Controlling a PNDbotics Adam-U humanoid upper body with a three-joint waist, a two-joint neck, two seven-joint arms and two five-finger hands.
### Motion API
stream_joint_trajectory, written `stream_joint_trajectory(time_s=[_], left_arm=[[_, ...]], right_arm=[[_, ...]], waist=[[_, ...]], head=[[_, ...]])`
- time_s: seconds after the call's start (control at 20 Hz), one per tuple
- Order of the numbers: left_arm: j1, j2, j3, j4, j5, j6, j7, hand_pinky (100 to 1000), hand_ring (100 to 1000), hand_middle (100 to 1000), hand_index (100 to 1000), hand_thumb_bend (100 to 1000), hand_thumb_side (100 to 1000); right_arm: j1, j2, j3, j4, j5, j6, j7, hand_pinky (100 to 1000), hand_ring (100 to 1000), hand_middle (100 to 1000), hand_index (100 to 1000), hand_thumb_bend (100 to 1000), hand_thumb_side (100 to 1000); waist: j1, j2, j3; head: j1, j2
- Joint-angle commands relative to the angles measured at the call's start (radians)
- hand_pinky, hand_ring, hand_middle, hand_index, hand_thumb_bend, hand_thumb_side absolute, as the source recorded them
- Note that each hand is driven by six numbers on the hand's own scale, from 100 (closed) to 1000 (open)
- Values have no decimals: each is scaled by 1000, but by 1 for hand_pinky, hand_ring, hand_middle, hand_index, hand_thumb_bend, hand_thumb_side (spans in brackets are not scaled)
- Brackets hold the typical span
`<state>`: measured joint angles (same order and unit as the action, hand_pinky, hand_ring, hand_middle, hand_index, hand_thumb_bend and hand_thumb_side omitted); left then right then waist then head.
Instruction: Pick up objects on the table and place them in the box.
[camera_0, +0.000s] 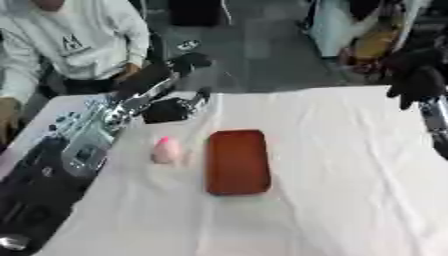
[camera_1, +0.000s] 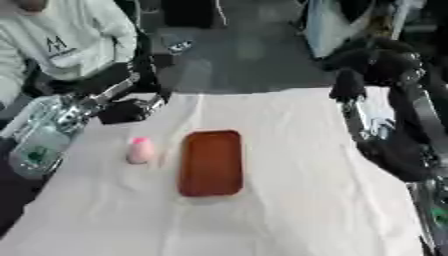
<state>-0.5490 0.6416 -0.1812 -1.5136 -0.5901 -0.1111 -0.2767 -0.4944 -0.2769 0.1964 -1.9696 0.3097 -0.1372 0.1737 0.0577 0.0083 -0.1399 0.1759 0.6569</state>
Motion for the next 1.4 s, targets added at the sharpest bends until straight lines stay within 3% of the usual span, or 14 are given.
stream_joint_trajectory(time_s=[0.05,0.8,0.9,1.0,1.05,1.2,1.4], left_arm=[[-46,53,-1,48,-23,-6,-49,1000,961,1000,1000,203,923],[-198,57,-28,374,-116,-60,-210,1000,963,1000,1000,257,921],[-220,52,-31,418,-129,-79,-261,1000,971,1000,1000,365,905],[-240,47,-31,454,-148,-104,-308,1000,972,1000,1000,381,895],[-249,46,-32,469,-159,-116,-327,1000,976,1000,1000,471,833],[-280,38,-36,519,-206,-148,-377,1000,979,1000,1000,524,793],[-314,24,-41,580,-279,-186,-434,1000,995,1000,1000,660,712]], right_arm=[[-4,-10,-7,-8,9,1,13,258,430,597,671,100,733],[-4,-6,-6,-8,25,8,38,249,425,576,672,100,740],[-4,-5,-5,-8,25,8,41,249,425,575,672,100,742],[-5,-4,-3,-7,26,9,46,249,425,575,671,100,743],[-4,-4,-2,-7,27,9,49,249,425,575,671,100,746],[-4,-4,0,-5,29,8,59,249,426,575,671,100,747],[-4,-3,0,-6,29,7,67,251,429,574,671,100,749]], waist=[[0,-13,0],[3,-14,-7],[3,-14,-8],[4,-14,-9],[4,-14,-9],[4,-14,-8],[3,-14,-9]], head=[[1,-5],[11,3],[14,4],[15,5],[12,4],[4,2],[1,2]])
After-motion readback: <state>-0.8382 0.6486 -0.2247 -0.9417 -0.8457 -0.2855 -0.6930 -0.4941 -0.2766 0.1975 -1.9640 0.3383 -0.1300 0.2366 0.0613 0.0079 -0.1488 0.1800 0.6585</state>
